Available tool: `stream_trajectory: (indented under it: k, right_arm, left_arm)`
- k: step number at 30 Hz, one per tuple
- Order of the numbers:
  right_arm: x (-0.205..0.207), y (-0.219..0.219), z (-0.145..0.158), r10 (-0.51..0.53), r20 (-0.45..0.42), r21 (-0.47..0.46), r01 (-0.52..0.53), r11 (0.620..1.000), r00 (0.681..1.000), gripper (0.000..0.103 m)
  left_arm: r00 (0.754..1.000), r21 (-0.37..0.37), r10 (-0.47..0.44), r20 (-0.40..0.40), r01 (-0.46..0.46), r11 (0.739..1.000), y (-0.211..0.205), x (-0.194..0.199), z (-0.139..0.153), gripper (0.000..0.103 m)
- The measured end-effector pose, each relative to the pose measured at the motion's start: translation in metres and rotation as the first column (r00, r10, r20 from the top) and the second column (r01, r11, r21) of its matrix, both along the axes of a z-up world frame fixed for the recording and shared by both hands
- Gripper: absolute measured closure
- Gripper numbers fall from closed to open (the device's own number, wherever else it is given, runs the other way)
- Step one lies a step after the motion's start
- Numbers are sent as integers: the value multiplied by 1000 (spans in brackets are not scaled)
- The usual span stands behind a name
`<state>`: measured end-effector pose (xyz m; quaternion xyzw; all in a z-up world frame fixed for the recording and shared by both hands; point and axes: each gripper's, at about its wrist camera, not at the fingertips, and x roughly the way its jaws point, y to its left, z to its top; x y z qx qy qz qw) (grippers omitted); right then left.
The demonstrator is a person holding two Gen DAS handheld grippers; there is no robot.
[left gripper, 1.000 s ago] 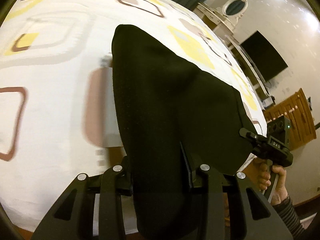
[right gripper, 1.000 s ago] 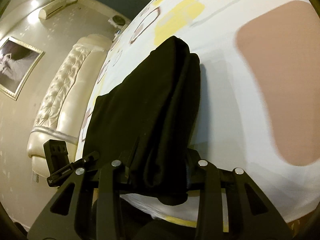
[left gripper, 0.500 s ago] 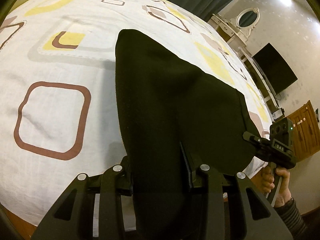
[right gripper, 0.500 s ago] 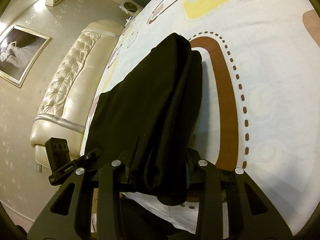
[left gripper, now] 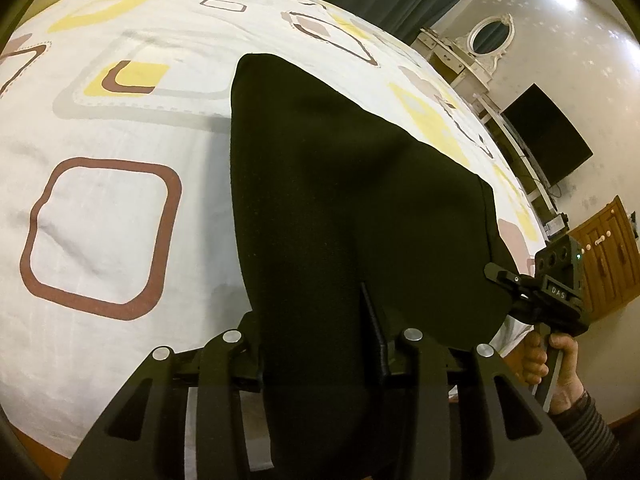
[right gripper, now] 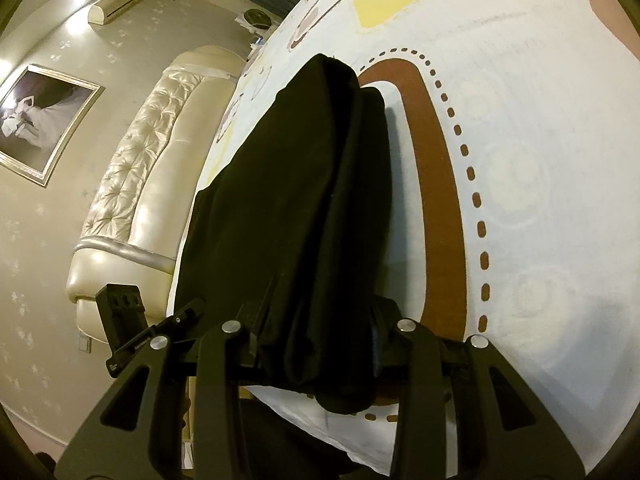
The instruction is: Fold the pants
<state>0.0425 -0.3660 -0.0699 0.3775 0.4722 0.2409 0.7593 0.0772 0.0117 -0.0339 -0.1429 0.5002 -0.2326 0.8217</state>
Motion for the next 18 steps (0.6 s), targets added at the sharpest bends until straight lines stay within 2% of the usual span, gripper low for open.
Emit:
stream_trajectory:
  k: [10,18]
  right_arm:
    - [-1,-2,-2,-5,13,11,5,1000,1000,68]
    - [0,-2,-3,-3,12,11,3,1000,1000,68]
  left_arm:
    - [1000,-2,0,-2,0,1000,1,0,0,62]
    - [999,50,-14,33,13,999,-2,-2,1,58]
